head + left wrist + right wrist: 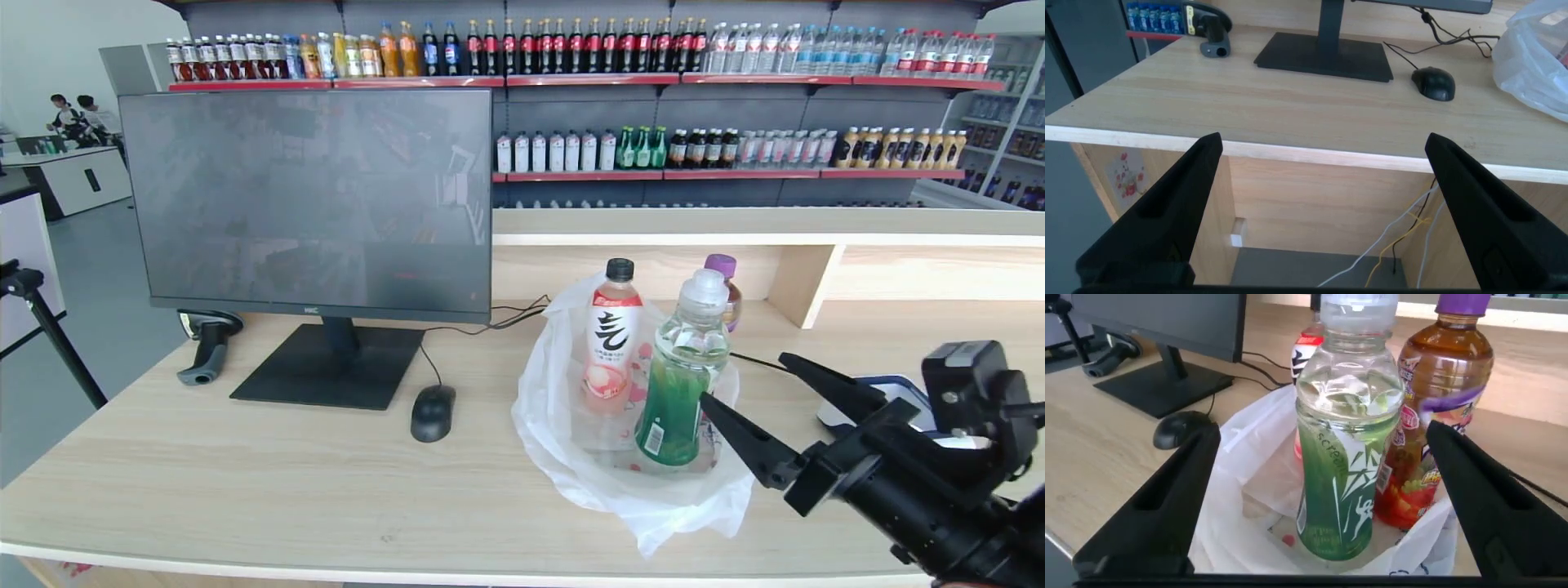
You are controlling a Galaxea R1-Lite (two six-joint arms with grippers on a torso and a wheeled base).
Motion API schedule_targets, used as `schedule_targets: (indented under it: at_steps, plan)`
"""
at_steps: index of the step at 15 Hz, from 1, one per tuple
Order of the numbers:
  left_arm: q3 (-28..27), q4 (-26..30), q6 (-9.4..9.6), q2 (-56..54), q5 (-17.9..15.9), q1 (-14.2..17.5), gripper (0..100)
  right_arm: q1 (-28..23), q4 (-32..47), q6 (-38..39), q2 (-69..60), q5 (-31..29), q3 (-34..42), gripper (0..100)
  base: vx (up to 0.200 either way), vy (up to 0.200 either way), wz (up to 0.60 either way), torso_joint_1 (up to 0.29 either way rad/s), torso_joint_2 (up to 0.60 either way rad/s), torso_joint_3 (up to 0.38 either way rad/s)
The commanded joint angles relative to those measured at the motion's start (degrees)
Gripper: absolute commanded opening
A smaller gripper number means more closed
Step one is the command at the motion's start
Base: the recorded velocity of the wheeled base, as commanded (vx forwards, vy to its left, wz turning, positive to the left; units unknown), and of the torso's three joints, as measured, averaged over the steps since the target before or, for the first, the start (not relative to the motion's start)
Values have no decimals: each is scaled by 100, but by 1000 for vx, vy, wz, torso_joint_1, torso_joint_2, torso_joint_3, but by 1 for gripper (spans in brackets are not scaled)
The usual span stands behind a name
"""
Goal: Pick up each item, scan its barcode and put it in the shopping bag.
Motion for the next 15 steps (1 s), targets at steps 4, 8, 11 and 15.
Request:
schedule_targets:
  at_steps: [4, 8, 11, 15]
  plan:
    - [1, 2, -1, -2, -6, 0, 100, 28, -3, -1, -1764, 10, 496, 100, 0, 0, 0, 0, 0, 0]
    - [1, 2, -1, -2, -6, 0, 100, 28, 181, -511, -2142, 467, 496, 100, 0, 0, 0, 0, 0, 0]
    - [1, 2, -1, -2, -6, -9, 100, 37, 1834, -590, -2783, 529, 496, 100, 0, 0, 0, 0, 0, 0]
    - [1, 2, -1, -2, -6, 0, 100, 37, 5841, -652, -5209, 994, 496, 100, 0, 0, 0, 0, 0, 0]
